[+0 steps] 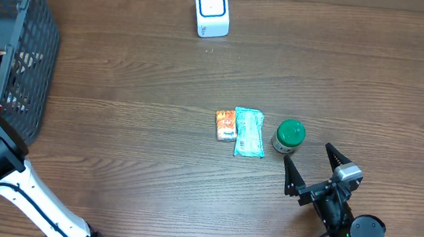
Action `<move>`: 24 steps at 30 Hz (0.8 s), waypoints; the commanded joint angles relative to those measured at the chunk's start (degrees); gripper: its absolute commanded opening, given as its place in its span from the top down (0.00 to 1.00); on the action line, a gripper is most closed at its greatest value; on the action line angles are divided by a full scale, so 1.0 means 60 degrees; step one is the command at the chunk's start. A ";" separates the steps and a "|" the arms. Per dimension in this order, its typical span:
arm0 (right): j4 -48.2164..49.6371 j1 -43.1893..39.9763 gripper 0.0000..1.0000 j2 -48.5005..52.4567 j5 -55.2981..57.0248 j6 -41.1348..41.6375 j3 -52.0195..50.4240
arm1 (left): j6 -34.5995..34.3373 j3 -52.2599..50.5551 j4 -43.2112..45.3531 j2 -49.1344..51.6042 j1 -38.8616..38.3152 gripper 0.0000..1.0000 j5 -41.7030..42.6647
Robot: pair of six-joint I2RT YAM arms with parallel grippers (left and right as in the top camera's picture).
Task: Scan the item barcode
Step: 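Grasp the clear bag with red and yellow snacks in the basket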
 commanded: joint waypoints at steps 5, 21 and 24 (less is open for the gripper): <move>0.0047 0.0033 0.00 -0.0095 0.0066 -0.0040 -0.0102 | -0.1104 0.1931 -0.1271 -0.0270 -0.0015 0.82 0.0106; 0.0047 0.0033 0.00 -0.0095 0.0066 -0.0040 -0.0102 | -0.4561 0.3300 -0.1843 -0.4477 -0.0335 0.77 0.0109; 0.0047 0.0033 0.00 -0.0095 0.0066 -0.0040 -0.0102 | -0.5206 0.3297 -0.2623 -0.5111 -0.0750 0.80 0.0113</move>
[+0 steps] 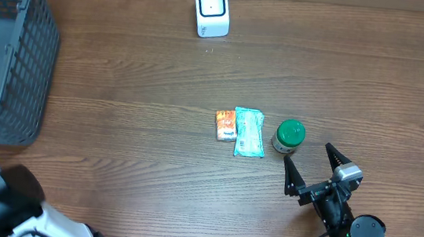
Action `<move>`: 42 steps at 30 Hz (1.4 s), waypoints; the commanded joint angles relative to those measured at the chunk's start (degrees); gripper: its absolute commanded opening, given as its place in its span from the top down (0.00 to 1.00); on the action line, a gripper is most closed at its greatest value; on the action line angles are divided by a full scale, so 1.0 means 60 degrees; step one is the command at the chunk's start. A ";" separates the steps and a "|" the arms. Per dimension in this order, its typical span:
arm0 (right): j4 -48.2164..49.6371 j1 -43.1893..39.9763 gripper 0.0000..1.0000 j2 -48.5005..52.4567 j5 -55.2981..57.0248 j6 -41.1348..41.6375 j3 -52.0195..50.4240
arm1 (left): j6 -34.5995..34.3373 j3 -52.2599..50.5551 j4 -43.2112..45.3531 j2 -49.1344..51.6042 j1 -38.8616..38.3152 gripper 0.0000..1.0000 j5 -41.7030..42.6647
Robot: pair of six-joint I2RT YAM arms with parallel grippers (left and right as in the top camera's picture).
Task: Scan the item barcode
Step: 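Grasp the clear bag with red and yellow snacks in the basket, then carry the clear snack bag out and lower it left of the orange box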
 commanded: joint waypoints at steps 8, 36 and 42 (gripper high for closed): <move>0.0044 0.0033 0.00 -0.0095 0.0062 -0.0040 -0.0102 | -0.1300 0.0157 -0.3016 -0.1228 -0.2732 0.83 0.0091; 0.0044 0.0033 0.00 -0.0095 0.0062 -0.0040 -0.0102 | -0.5734 -1.0138 0.3391 -0.0954 -1.1041 0.87 -0.2353; 0.0044 0.0033 0.00 -0.0095 0.0062 -0.0040 -0.0102 | -0.6342 -1.1147 0.4470 -0.0929 -1.1253 0.80 -0.2994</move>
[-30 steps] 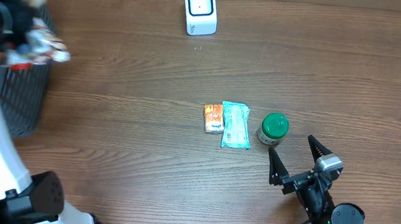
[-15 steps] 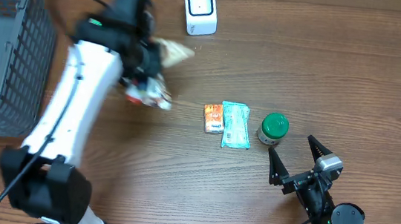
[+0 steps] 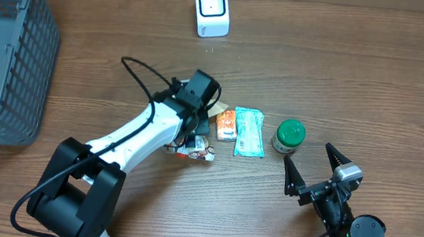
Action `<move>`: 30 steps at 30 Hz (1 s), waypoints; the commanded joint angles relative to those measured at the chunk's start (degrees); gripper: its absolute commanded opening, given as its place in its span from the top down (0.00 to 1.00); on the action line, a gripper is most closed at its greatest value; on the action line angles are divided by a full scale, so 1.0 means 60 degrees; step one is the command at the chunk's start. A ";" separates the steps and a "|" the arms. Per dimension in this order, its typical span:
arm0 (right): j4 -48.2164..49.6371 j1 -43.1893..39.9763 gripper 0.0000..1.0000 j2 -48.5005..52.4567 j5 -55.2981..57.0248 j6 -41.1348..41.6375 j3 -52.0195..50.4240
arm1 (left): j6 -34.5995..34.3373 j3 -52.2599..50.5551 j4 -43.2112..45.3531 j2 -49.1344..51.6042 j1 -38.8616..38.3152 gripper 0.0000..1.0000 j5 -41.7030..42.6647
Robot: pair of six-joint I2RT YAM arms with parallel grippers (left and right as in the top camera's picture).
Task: Scan the item barcode
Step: 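Carry the clear snack bag out and lower it left of the orange box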
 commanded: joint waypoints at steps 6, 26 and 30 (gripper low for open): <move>0.0044 0.0033 0.00 -0.0095 0.0066 -0.0036 -0.0102 | -0.0572 -0.0372 0.0317 -0.0076 0.0127 0.46 -0.0856; 0.0044 0.0033 0.00 -0.0095 0.0066 -0.0036 -0.0102 | 0.1581 0.2852 -0.1960 -0.0488 0.1169 0.13 -0.0637; 0.0044 0.0033 0.00 -0.0095 0.0066 -0.0036 -0.0102 | 0.2218 0.4135 -0.2860 -0.0499 0.1843 0.12 -0.0641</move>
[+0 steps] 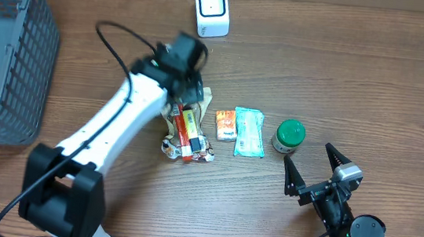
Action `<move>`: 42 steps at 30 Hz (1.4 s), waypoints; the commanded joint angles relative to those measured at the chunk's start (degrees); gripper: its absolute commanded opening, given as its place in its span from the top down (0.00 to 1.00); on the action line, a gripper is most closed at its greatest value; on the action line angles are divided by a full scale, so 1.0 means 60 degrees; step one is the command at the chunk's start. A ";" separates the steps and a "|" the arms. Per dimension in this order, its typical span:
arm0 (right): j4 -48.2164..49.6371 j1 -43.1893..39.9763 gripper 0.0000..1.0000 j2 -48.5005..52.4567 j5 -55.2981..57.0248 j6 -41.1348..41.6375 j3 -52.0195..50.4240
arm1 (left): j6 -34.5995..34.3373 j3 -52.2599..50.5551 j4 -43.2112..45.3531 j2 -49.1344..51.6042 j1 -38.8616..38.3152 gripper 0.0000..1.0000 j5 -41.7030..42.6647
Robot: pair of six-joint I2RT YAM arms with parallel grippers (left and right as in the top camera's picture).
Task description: Scan the item barcode
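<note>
A red and yellow snack packet (188, 132) lies left of the table's middle, its far end reaching up to my left gripper. My left gripper (187, 98) points down at that far end. The wrist hides the fingers, so open or shut does not show. The white barcode scanner (211, 9) stands at the back edge, beyond the left wrist. My right gripper (314, 165) stands open near the front right with nothing between its fingers.
An orange packet (225, 125), a teal packet (248, 132) and a green-lidded jar (289, 136) sit in a row right of the snack packet. A grey wire basket (6, 49) fills the far left.
My left wrist has moved back and left, toward the scanner, uncovering most of the snack packet. The packet's near end sits at the same spot. The right arm has not moved.
My left arm was first at the basket on the far left, then blurred at the front left corner. A second ago it was over the table's middle with the snack packet under its gripper. Now it is further back and the packet shows at full length.
</note>
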 commanded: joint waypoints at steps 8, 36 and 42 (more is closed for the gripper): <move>0.0047 0.0036 0.00 -0.0095 0.0066 -0.0044 -0.0102 | 0.1016 0.1585 -0.0528 -0.0357 0.2371 0.00 -0.0025; 0.0047 0.0036 0.00 -0.0095 0.0066 -0.0040 -0.0102 | 0.1013 0.1486 -0.0732 -0.0313 0.3818 0.00 -0.0025; 0.0047 0.0036 0.00 -0.0095 0.0066 -0.0040 -0.0102 | 0.1013 0.1486 -0.0732 -0.0313 0.3818 0.00 -0.0025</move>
